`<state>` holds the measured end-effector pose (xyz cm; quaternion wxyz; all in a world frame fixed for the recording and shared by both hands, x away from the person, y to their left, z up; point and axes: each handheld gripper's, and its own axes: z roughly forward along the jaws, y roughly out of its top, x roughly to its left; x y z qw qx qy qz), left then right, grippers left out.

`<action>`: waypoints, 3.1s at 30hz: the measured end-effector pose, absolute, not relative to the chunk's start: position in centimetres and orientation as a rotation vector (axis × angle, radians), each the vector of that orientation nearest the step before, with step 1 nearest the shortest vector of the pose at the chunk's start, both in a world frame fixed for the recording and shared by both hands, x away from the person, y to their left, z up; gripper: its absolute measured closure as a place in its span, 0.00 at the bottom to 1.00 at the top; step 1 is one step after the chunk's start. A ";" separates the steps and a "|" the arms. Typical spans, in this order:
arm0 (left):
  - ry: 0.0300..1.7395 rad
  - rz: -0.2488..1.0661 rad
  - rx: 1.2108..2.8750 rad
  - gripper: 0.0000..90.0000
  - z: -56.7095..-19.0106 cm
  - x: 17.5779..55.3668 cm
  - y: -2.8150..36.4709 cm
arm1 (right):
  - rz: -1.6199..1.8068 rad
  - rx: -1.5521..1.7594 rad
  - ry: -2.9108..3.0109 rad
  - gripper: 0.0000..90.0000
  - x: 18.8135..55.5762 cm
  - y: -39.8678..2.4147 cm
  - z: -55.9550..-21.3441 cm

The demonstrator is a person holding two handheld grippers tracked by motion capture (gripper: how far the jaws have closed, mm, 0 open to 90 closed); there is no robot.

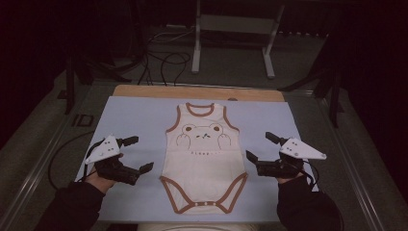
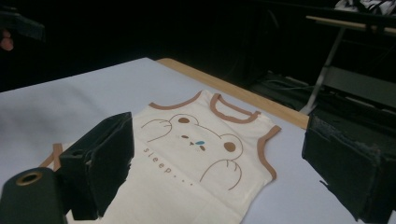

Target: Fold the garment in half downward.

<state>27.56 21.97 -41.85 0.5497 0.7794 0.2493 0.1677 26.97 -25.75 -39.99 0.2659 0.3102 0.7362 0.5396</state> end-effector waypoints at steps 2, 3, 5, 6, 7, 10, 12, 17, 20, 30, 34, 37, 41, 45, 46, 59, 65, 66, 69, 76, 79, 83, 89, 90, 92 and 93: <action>0.589 0.396 1.847 0.00 -41.7 27.8 21.9 | 1.462 0.843 1.997 0.10 27.6 -25.7 -39.8; 0.587 0.404 1.856 0.00 -41.5 28.2 21.7 | 1.459 0.844 2.003 0.10 27.9 -25.6 -39.7; 0.588 0.400 1.859 0.00 -41.5 28.6 21.5 | 1.453 0.851 2.016 0.10 28.5 -25.4 -39.8; 0.595 0.407 1.854 0.00 -41.6 28.8 21.4 | 1.455 0.852 2.024 0.10 28.7 -25.3 -39.8; 0.602 0.412 1.855 0.00 -41.6 29.0 21.3 | 1.457 0.855 2.026 0.10 29.0 -25.1 -40.0; 0.610 0.397 1.857 0.00 -41.9 29.6 21.0 | 1.465 0.870 2.045 0.10 29.9 -24.8 -40.6; 0.610 0.392 1.857 0.00 -41.9 29.8 20.9 | 1.472 0.882 2.052 0.10 30.2 -24.7 -40.8; 0.636 0.372 1.886 0.00 -42.5 30.9 20.4 | 1.457 0.904 2.084 0.10 31.7 -24.2 -41.7; 0.665 0.355 1.907 0.00 -42.8 31.5 20.2 | 1.447 0.918 2.094 0.10 32.3 -24.1 -42.1; 0.695 0.311 1.942 0.00 -44.3 33.1 18.9 | 1.424 0.945 2.126 0.10 33.7 -23.8 -43.7; 0.694 0.314 1.960 0.00 -45.1 33.8 18.4 | 1.399 0.949 2.167 0.10 34.3 -23.6 -44.8; 0.692 0.308 1.972 0.00 -45.7 34.3 18.1 | 1.370 0.966 2.183 0.10 34.8 -23.5 -45.6; 0.700 0.305 1.981 0.00 -46.3 34.9 17.8 | 1.341 0.980 2.199 0.14 35.4 -23.5 -46.4; 0.722 0.293 2.001 0.00 -47.1 35.7 17.6 | 1.309 1.012 2.204 0.15 36.0 -23.5 -47.2; 0.729 0.298 2.010 0.00 -47.3 35.9 17.6 | 1.301 1.012 2.208 0.16 36.2 -23.5 -47.3; 0.848 0.287 2.080 0.12 -49.8 37.8 16.7 | 1.233 1.137 2.232 0.30 37.9 -24.0 -49.7; 0.890 0.278 2.108 0.20 -50.5 38.3 16.4 | 1.190 1.168 2.246 0.35 38.4 -24.0 -50.4; 0.896 0.281 2.112 0.20 -50.6 38.4 16.3 | 1.185 1.175 2.248 0.36 38.5 -23.9 -50.6; 0.900 0.299 2.131 0.22 -50.9 38.6 16.3 | 1.151 1.184 2.268 0.40 38.7 -23.8 -51.0; 0.941 0.340 2.166 0.36 -51.2 39.0 16.1 | 1.105 1.188 2.310 0.50 39.0 -23.5 -51.8; 0.974 0.342 2.185 0.42 -51.4 39.3 15.9 | 1.087 1.183 2.322 0.55 39.2 -23.4 -52.0; 0.995 0.346 2.194 0.47 -51.8 39.4 15.5 | 1.068 1.183 2.334 0.59 39.4 -23.2 -52.1; 0.986 0.344 2.209 0.50 -52.2 39.4 15.1 | 1.042 1.176 2.348 0.62 39.5 -23.1 -52.3; 0.992 0.343 2.205 0.52 -52.1 39.4 15.1 | 1.044 1.174 2.355 0.63 39.5 -23.1 -52.3; 0.999 0.341 2.200 0.54 -52.1 39.4 15.1 | 1.033 1.172 2.359 0.63 39.5 -23.1 -52.4; 0.998 0.345 2.203 0.57 -52.1 39.5 15.0 | 1.034 1.173 2.360 0.67 39.5 -23.0 -52.5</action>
